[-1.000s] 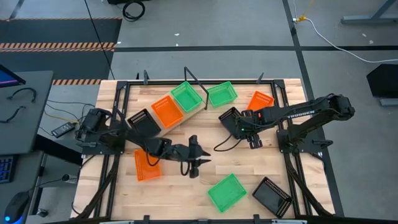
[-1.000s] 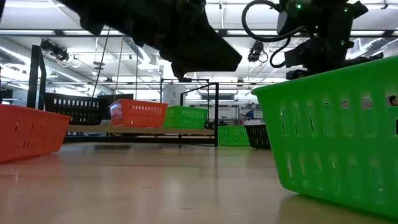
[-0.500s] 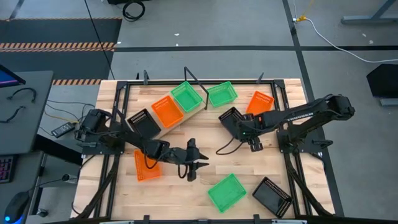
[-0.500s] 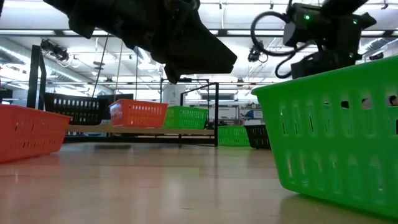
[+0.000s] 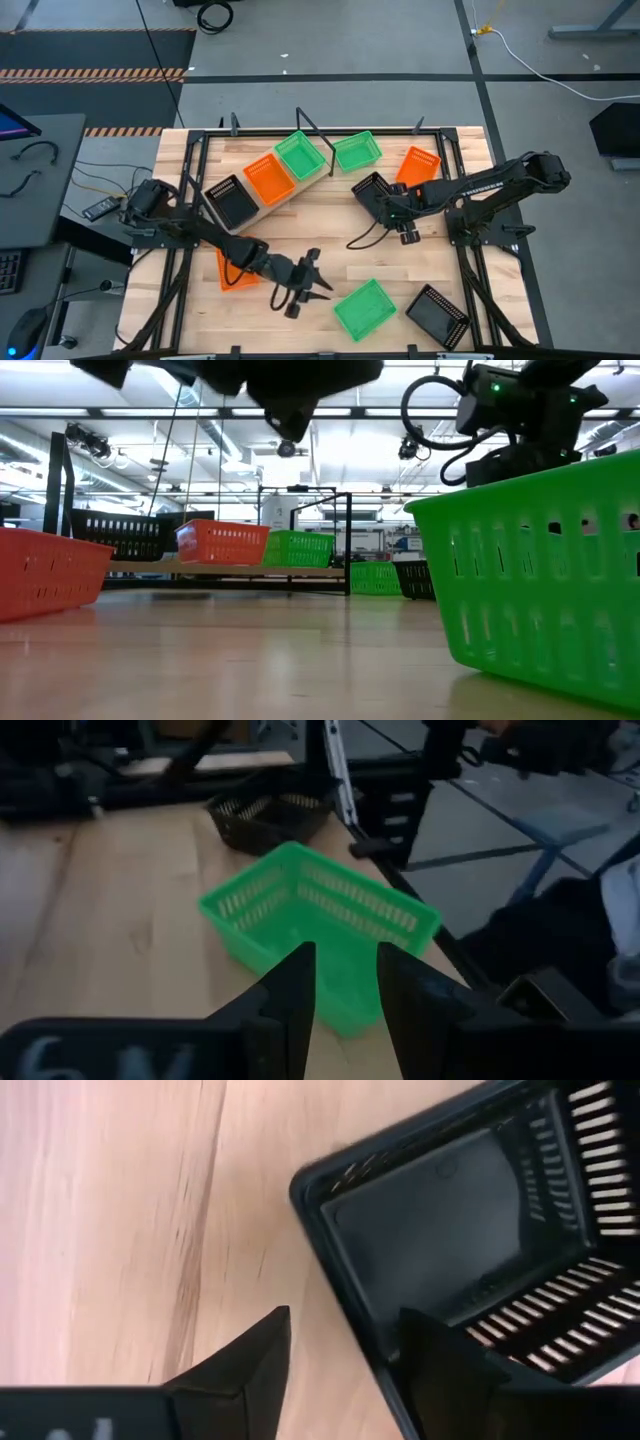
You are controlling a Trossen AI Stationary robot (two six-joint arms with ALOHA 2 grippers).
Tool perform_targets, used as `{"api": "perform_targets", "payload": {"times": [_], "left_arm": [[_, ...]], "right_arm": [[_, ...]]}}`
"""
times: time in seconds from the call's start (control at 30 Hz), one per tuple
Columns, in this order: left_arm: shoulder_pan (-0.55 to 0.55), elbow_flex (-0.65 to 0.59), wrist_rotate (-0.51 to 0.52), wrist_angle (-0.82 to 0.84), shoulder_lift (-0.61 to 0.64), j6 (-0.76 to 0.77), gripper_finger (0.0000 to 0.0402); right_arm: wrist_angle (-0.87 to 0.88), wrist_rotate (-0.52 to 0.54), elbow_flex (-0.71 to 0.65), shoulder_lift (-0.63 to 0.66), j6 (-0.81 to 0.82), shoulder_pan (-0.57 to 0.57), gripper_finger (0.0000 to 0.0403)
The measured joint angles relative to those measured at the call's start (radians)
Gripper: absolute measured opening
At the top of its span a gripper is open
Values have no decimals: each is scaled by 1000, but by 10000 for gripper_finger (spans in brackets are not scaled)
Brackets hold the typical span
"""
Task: Stack baskets on shelf by color
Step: Stack the top black bin on top of the black bin on the shelf
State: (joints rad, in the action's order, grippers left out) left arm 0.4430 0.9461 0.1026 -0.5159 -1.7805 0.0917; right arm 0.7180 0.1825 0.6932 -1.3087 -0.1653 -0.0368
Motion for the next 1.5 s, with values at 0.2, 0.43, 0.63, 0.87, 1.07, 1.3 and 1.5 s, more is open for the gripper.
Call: {"api": "perform_targets", "payload": {"times": [0.2,0.43,0.63,0.87,1.07,1.3,1.5], "left_arm": [[28,12,78,6,0,-2,117],[43,12,81,19,1,-2,117],[52,13,49,80,34,38,117],[54,13,86,160,170,83,117],[50,13,319,465,351,104,117],[57,13,420,615,413,127,117],[59,13,421,620,414,162,117]], "right_arm": [[-81,-42,-45,0,7,0,122],[-111,-26,-53,0,-11,-6,34],[-211,-18,-53,0,-79,-36,19],[-249,-18,29,0,-113,-75,9],[-319,-63,161,0,-193,-140,10],[-320,-248,268,-14,-333,-183,9],[-322,-245,286,-153,-306,-194,9]]}}
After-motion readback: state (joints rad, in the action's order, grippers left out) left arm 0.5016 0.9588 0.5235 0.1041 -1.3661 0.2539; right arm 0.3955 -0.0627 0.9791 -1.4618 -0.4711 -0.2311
